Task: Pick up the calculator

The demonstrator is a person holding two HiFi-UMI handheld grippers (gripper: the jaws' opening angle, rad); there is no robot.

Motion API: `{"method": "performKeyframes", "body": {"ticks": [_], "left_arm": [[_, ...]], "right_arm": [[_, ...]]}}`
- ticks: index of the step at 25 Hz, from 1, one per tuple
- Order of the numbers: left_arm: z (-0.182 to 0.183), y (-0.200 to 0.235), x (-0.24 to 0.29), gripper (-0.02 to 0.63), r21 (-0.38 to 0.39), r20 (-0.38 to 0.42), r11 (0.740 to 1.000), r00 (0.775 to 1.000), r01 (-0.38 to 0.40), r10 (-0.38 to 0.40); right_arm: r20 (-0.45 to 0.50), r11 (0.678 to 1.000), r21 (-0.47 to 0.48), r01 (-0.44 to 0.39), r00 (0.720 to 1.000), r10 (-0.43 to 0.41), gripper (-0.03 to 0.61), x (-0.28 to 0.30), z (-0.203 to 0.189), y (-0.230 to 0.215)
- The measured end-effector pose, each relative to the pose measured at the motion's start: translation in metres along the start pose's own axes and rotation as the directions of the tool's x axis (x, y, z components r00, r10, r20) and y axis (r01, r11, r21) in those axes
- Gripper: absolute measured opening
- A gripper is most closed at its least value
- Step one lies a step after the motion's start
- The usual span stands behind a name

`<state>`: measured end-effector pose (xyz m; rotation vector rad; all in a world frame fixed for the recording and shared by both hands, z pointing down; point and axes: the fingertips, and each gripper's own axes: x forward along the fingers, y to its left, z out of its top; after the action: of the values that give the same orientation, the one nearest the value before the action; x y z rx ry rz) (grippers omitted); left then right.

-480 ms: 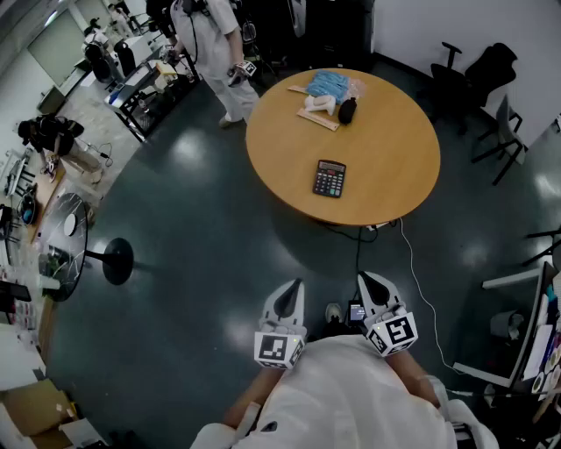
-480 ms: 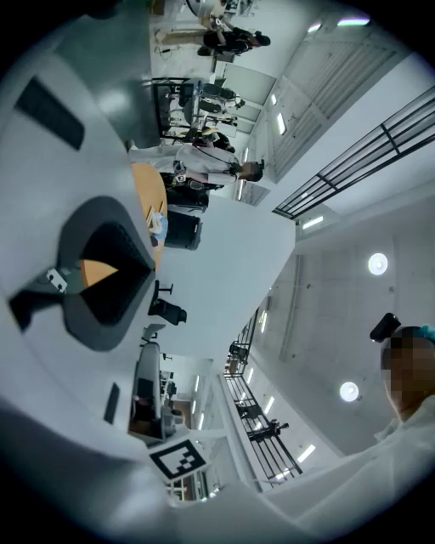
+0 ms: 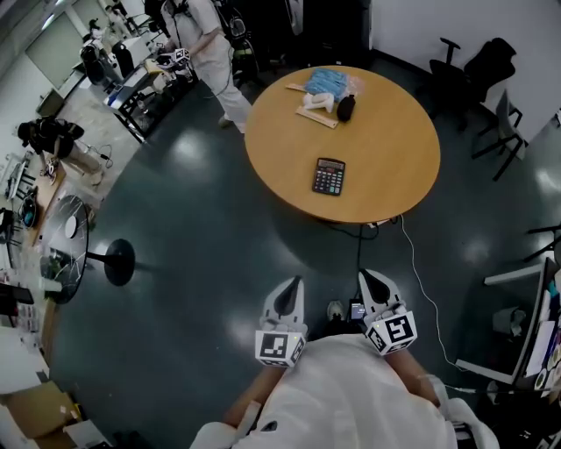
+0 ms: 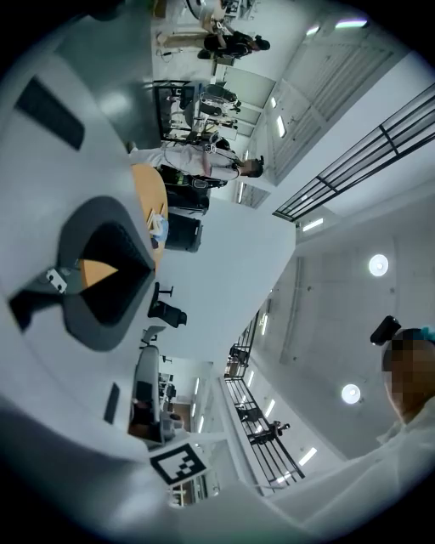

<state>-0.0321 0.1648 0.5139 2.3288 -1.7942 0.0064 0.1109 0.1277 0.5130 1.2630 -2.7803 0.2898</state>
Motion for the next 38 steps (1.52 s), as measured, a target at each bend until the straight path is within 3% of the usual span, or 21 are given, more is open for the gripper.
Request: {"method": "performKeyframes", "body": {"ticks": [7, 14, 18, 21, 27, 33, 38], "left_arm": [[-0.004, -0.003, 0.009, 0.008, 0.000, 0.002, 1.000, 1.000, 0.023, -0.023], [-0.001, -0.005, 0.040, 0.008, -0.020, 0.003, 1.000, 1.000, 0.020, -0.020], [0.005, 0.006, 0.067, 0.008, -0.010, 0.021, 1.000, 1.000, -0.008, 0.008], [-0.001, 0.017, 0.090, 0.008, -0.015, -0.008, 1.000, 1.000, -0.006, 0.006], [0.007, 0.052, 0.157, 0.006, 0.012, -0.013, 0.996, 0.996, 0.093, -0.093], [0.022, 0.074, 0.210, 0.008, -0.004, -0.043, 0.974, 0.973, 0.225, -0.225], [0.024, 0.091, 0.242, 0.006, -0.016, -0.069, 0.963, 0.961, 0.268, -0.269]], "right_arm": [[0.003, 0.998, 0.057, 0.000, 1.000, 0.000, 0.014, -0.003, -0.006, -0.014], [-0.039, 0.996, 0.085, -0.022, 0.999, 0.025, 0.015, 0.014, -0.023, -0.063], [-0.026, 0.996, 0.046, -0.072, 0.997, 0.073, 0.015, 0.053, -0.022, -0.097], [-0.063, 0.997, 0.049, -0.064, 0.996, 0.067, 0.015, 0.085, -0.038, -0.119], [-0.122, 0.996, 0.067, -0.051, 0.991, 0.059, 0.017, 0.160, -0.065, -0.156], [-0.197, 0.995, 0.089, 0.046, 0.980, -0.027, 0.017, 0.208, -0.088, -0.188], [-0.295, 0.988, 0.141, 0.063, 0.955, -0.019, 0.022, 0.240, -0.119, -0.215]]}}
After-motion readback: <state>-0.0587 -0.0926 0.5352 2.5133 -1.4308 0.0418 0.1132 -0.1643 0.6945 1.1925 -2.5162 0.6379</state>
